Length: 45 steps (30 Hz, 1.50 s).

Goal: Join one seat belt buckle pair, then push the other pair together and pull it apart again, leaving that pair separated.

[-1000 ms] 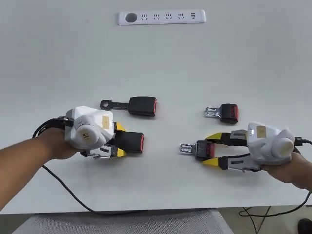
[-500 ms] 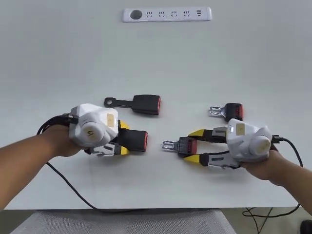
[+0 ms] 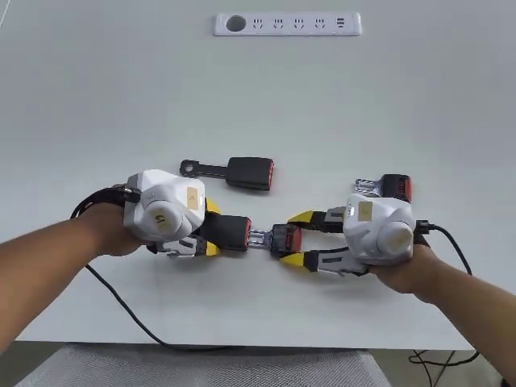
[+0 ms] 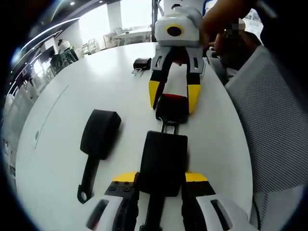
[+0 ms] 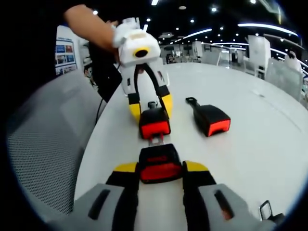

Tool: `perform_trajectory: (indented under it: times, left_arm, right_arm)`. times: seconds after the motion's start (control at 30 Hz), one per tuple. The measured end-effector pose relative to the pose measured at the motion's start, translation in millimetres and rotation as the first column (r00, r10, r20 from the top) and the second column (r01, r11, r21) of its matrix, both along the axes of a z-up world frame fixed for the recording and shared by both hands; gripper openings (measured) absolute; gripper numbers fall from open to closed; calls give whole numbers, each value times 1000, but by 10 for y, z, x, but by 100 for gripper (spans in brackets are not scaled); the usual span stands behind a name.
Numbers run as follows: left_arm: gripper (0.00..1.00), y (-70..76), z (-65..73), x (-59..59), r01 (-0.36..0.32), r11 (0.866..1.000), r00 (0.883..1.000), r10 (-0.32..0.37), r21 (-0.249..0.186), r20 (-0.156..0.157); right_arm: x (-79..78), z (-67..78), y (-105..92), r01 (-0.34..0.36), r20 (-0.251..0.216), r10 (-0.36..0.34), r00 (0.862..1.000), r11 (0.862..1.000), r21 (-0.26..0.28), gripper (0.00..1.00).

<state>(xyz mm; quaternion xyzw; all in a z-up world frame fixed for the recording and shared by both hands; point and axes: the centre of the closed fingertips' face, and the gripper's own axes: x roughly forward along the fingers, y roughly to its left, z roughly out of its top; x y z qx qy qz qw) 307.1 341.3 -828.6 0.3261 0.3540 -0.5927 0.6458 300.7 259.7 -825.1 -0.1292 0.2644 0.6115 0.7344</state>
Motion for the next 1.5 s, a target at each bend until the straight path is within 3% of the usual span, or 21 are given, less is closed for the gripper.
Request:
perform_trajectory:
  times: [0.1, 0.33, 0.73, 1.13, 1.5]
  left_arm:
    - [35, -3, 0, -4, 9, 1000, 1000, -9, 5, 2]
    - [35, -10, -3, -8, 26, 1000, 1000, -26, 12, 6]
    - [34, -35, -5, -17, 74, 997, 997, -75, 28, 11]
    - [34, -25, -12, -43, 72, 997, 997, -72, 27, 5]
    - [34, -7, -6, -36, 117, 992, 993, -117, 42, -2]
  right_arm:
    - [11, -11, 80, -1, 11, 1, 1000, 1000, -9, 35]
    - [-4, -17, 50, 7, -1, -7, 1000, 1000, -11, 35]
    - [24, -10, 288, 38, 1, -38, 999, 999, -27, 34]
    - [27, -18, 254, 43, 5, -43, 999, 997, -56, 35]
    - [17, -10, 242, 30, 19, -29, 999, 996, -79, 35]
